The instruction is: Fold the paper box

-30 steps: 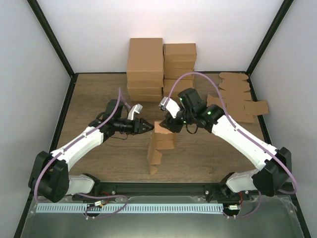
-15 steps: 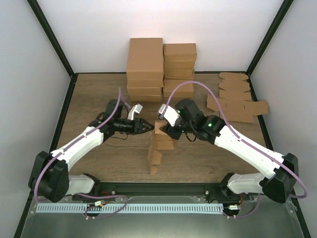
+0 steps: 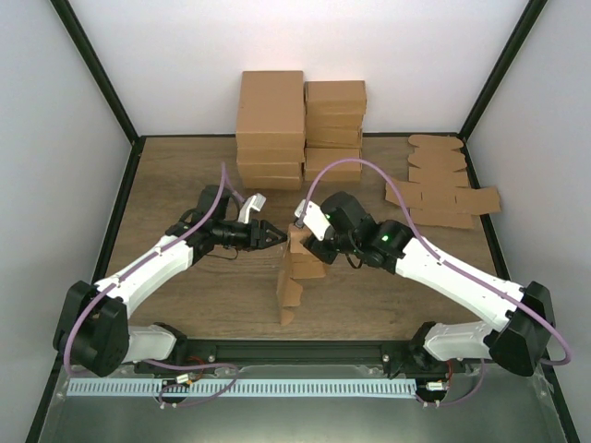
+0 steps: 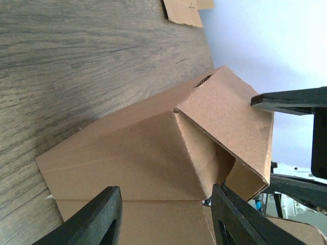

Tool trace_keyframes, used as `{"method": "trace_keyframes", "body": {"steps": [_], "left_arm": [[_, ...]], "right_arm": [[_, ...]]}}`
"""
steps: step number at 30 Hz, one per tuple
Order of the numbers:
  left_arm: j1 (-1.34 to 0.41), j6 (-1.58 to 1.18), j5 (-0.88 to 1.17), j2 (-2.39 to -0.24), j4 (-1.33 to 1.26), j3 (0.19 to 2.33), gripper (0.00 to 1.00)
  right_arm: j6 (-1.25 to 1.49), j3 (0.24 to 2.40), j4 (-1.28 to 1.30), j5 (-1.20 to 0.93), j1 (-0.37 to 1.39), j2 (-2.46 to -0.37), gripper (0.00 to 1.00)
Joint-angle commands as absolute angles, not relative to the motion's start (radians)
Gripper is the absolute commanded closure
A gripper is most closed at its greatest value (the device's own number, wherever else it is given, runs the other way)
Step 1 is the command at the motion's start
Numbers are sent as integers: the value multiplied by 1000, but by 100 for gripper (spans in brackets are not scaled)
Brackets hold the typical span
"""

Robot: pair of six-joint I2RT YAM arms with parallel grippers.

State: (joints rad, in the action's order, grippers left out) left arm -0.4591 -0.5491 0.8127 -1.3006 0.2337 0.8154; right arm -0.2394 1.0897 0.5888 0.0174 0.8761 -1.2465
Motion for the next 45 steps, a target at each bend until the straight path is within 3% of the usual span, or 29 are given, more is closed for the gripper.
{"method": "trace_keyframes", "body": {"steps": [1,35,45], "left_arm": [[-466,-538,820,-1309,221,835,49],[-467,-544,784,-1298,210,829,50],[-458,-499,640,-1187,340,887,46]], "right_arm": [[-239,1109,578,77,885,-1267,50],[-238,970,354,297,961,-1293,69],[-164,987,345,334,953,-1371,69]]}}
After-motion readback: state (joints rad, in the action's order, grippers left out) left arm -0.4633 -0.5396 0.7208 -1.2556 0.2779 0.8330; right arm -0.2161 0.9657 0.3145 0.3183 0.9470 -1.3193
